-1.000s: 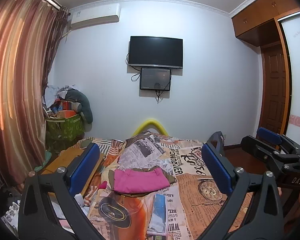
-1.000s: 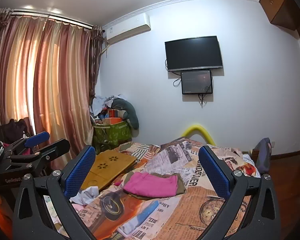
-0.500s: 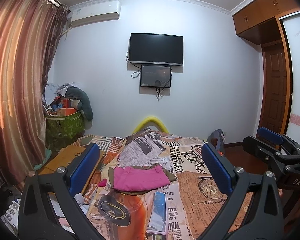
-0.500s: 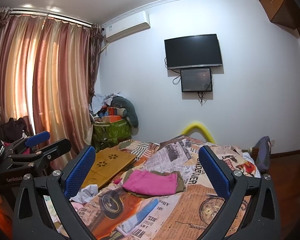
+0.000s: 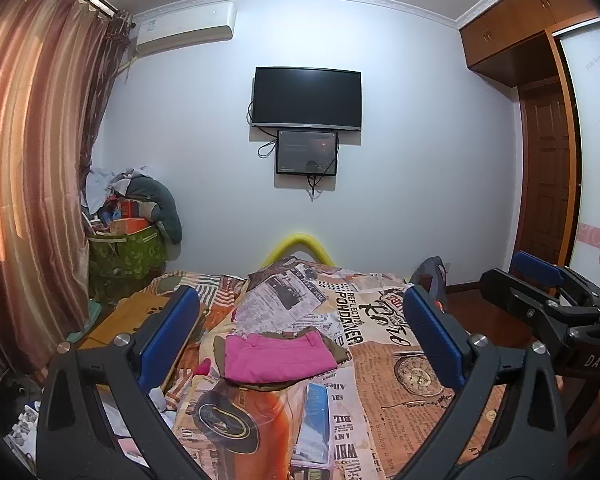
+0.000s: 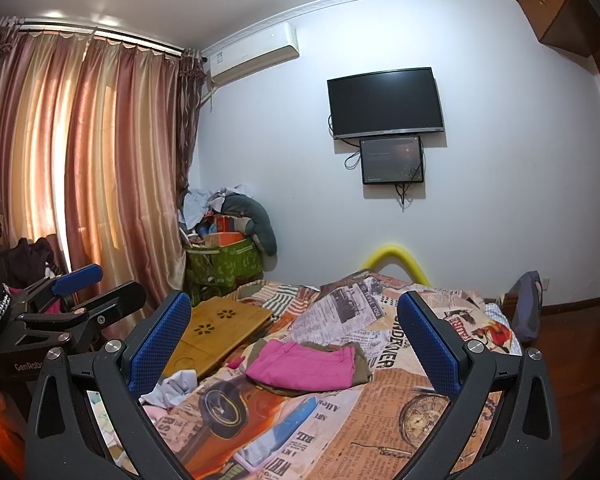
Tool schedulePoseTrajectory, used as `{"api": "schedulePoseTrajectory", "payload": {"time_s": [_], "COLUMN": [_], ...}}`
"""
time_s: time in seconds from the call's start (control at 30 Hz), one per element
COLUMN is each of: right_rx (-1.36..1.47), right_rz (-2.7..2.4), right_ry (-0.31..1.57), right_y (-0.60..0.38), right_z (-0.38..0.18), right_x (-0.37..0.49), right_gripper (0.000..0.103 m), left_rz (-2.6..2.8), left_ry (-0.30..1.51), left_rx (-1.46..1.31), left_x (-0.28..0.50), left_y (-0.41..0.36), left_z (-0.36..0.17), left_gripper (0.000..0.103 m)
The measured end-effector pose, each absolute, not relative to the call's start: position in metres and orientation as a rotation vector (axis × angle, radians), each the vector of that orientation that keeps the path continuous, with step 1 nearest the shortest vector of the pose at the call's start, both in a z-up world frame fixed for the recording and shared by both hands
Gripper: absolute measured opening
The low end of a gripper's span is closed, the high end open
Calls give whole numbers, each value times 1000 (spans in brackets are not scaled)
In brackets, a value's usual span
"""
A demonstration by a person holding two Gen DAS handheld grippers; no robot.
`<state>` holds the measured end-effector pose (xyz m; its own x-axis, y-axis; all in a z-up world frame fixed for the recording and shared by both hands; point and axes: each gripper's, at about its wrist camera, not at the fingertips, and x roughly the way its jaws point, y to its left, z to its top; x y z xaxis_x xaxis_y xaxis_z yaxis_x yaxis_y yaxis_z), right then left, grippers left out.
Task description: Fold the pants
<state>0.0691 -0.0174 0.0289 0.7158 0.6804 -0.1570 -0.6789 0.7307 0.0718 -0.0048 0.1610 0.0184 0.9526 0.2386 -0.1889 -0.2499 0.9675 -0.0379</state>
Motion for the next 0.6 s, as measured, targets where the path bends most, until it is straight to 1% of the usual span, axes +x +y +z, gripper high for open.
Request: {"api": "schedulePoseTrajectory", "payload": {"time_s": [0.6], "right_rx": [17], "right_rz": [754], "right_ry": [182], "right_y": [-18], "right_z": [27], "right_x": [68], "right_gripper": [103], "left_rz": [231], "left_ry": [181], "left_rx": [-73], "left_x": [-6], "left_y": [160], "left_z": [17], "left_gripper": [103]}}
